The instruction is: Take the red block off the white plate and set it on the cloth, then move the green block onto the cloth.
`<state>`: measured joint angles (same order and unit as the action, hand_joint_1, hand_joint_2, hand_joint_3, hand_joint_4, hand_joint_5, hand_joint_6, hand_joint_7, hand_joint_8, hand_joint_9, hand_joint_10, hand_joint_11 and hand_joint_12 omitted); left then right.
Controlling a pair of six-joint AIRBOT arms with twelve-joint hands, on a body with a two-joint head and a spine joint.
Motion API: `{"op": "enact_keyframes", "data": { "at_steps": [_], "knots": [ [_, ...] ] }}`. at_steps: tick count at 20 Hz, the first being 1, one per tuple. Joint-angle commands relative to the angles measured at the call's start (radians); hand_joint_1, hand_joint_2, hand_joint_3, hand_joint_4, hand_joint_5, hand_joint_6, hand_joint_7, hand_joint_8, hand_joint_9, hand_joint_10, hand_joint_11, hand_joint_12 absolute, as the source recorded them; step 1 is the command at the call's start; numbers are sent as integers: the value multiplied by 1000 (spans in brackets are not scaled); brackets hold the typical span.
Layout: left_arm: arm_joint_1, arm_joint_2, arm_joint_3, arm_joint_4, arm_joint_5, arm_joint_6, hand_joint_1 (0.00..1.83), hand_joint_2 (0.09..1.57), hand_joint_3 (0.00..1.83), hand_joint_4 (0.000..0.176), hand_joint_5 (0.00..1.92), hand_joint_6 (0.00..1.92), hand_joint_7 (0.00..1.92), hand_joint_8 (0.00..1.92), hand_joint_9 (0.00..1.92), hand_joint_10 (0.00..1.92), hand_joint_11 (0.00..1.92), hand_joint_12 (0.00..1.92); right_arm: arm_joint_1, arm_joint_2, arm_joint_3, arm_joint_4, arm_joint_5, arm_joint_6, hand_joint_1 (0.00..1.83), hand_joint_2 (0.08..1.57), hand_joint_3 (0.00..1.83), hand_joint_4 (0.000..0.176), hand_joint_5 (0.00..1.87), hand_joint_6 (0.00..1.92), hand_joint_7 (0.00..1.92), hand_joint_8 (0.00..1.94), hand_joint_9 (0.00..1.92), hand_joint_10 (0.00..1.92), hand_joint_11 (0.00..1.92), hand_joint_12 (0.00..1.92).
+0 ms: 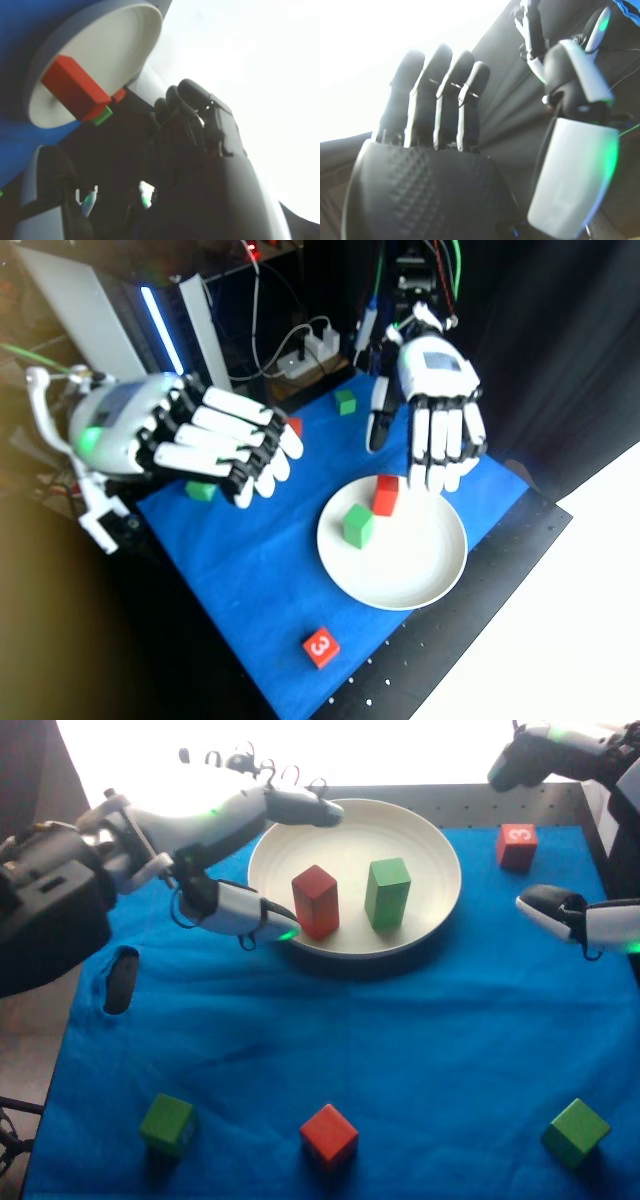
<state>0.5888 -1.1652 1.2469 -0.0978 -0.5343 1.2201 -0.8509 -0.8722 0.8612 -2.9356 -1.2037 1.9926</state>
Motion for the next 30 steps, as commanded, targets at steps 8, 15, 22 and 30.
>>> {"op": "enact_keyframes", "data": {
  "at_steps": [8,15,22,30],
  "knots": [
    [-24,-86,82,-58,-29,52,852,937,3,0,511,33,530,35,535,99,0,1449,12,-3,-2,-38,-121,-1,1215,501,715,0,490,1011,569,1140,487,1433,360,1861],
    [-22,-98,91,-67,-22,52,1056,1088,6,0,785,138,850,215,479,1056,229,1621,12,-3,-1,-38,-121,-1,1304,449,718,0,524,944,609,1066,467,1444,367,1888],
    [-22,-103,100,-88,-30,52,1332,1214,1,0,766,1147,848,1280,670,1625,385,1826,12,-3,-2,-37,-121,-1,1276,503,668,0,541,959,640,1094,494,1497,431,1913],
    [-11,-39,30,-97,-135,51,1167,1221,0,0,784,1205,792,1412,479,1567,155,1921,12,-3,-3,-35,-121,-1,1265,508,629,0,599,912,689,1016,531,1428,434,1883]
  ]
}}
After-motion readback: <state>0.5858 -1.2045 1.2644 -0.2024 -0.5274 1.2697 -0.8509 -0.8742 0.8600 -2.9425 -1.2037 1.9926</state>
